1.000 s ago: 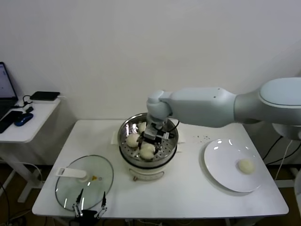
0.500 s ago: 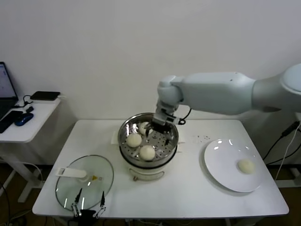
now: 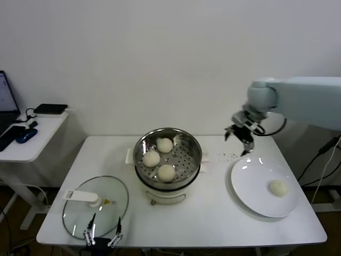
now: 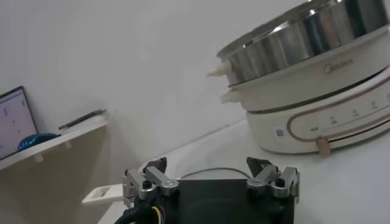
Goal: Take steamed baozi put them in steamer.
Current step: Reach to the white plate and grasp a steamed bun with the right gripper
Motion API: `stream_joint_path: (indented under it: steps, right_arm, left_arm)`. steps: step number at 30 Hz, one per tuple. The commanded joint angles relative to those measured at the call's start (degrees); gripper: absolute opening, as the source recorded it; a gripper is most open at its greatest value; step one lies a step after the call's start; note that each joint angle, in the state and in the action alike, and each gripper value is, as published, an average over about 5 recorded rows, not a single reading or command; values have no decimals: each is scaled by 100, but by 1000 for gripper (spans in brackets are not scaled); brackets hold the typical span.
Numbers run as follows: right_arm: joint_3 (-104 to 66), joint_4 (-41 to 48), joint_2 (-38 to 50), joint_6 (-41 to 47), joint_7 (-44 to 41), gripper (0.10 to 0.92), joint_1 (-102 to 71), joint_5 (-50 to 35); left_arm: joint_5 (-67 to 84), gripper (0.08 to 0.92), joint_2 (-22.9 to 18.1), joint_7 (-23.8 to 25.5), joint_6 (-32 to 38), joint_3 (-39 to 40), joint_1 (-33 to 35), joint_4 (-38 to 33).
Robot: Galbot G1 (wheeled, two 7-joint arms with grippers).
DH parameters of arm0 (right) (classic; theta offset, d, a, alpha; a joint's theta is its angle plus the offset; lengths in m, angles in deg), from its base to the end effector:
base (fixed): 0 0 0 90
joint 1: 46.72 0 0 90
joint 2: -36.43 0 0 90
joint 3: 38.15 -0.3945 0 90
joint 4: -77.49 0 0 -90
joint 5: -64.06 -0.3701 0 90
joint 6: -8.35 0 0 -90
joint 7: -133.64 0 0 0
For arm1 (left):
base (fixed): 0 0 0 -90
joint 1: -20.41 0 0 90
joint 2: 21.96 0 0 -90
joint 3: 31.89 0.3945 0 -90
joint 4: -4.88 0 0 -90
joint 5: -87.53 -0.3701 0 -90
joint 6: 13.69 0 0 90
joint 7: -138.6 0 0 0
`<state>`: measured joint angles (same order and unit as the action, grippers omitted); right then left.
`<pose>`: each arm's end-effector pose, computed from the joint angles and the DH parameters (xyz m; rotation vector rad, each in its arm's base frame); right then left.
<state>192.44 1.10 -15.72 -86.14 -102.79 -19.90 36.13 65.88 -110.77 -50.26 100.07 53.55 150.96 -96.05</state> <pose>0.5898 -0.1152 -0.0132 1.4971 -1.0759 1.6691 0.0648 0.0356 -0.4814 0.0493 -2.9952 -0.6228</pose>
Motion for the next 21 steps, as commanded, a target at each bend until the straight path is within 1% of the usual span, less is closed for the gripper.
stream_joint_path:
  steps: [1,7,12,21]
  right_arm:
    - [50,433,1701,649,-6,823,-684,435]
    - [-840,821,2084,527,-76,823,-1781,1072]
    - [-1595,1252,2211,358,-104,823,-2656,1507]
    - [-2459,1886,2108,90,-148,823,-3525,1846]
  left_arm:
    - [-31,823,-26,-4,11,6,1,30]
    - [-65,823,-49,-8,19,-1,13,100]
    - [-90,823,-43,-16,35,-10,31,187]
    - [-148,823,-43,-32,54,2,11,334]
